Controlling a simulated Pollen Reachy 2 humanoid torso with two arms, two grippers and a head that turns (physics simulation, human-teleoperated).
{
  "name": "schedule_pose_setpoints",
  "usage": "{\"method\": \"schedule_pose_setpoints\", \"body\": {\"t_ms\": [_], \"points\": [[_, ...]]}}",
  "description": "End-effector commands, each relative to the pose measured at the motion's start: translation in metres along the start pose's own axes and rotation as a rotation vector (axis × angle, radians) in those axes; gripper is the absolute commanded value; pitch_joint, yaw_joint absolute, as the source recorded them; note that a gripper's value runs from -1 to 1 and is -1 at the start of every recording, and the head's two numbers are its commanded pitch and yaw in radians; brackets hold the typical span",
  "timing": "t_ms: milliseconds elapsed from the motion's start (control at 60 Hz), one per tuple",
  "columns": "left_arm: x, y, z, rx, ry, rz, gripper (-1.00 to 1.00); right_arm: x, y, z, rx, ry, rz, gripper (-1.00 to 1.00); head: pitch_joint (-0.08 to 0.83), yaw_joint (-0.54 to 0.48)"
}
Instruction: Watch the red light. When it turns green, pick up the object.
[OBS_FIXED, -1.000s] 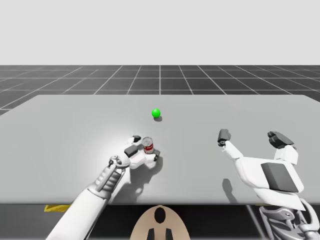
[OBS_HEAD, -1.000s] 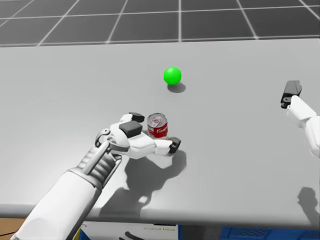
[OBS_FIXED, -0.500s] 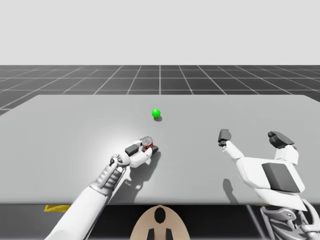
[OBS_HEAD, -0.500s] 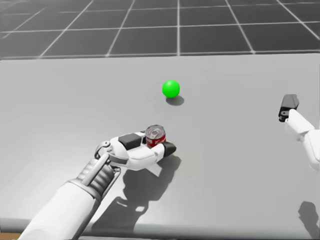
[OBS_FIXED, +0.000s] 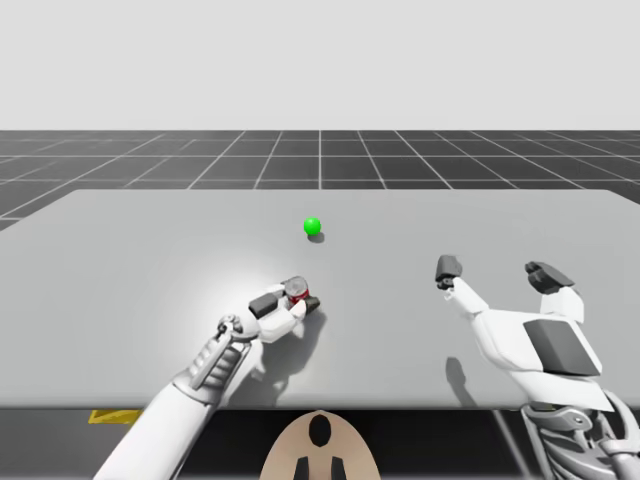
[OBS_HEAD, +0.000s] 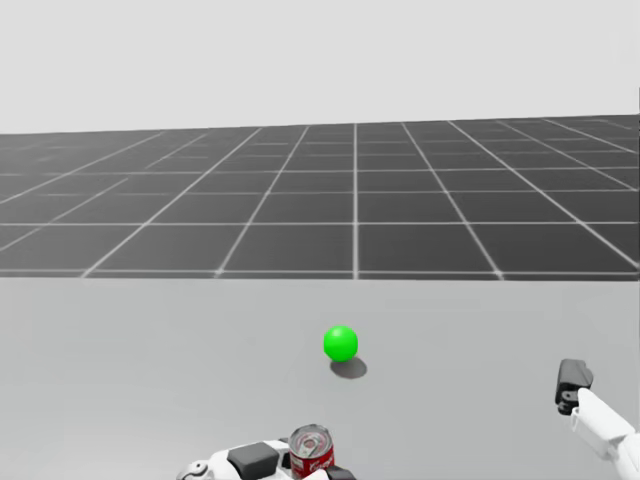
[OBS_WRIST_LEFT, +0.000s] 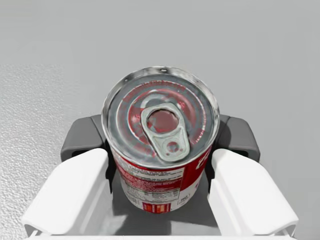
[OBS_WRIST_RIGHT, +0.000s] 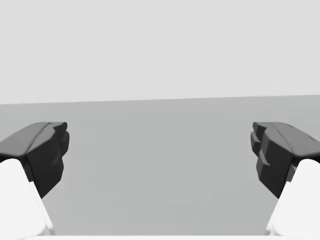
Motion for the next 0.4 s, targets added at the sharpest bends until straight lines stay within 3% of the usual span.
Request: {"method": "schedule_pose_setpoints", "body": {"t_ms": [17,167,400], "points": [[0.054,-0.010,0.021,-0.027,-0.146,-0.021,1.00,-0.004,0.002,-0.003,0.003,0.021,-0.104,-1.00,0.200,0.08],[0.095,-0.010,0.053,-0.008,-0.244,-0.054,1.00,-0.004,0.000,0.002,0.064,0.039,-0.088,-1.00,0.190,0.08],[0.159,-0.017,0.108,0.014,-0.425,-0.114,1.00,-0.001,-0.001,0.011,0.219,0.047,-0.114,-1.00,0.170,0.08]]}}
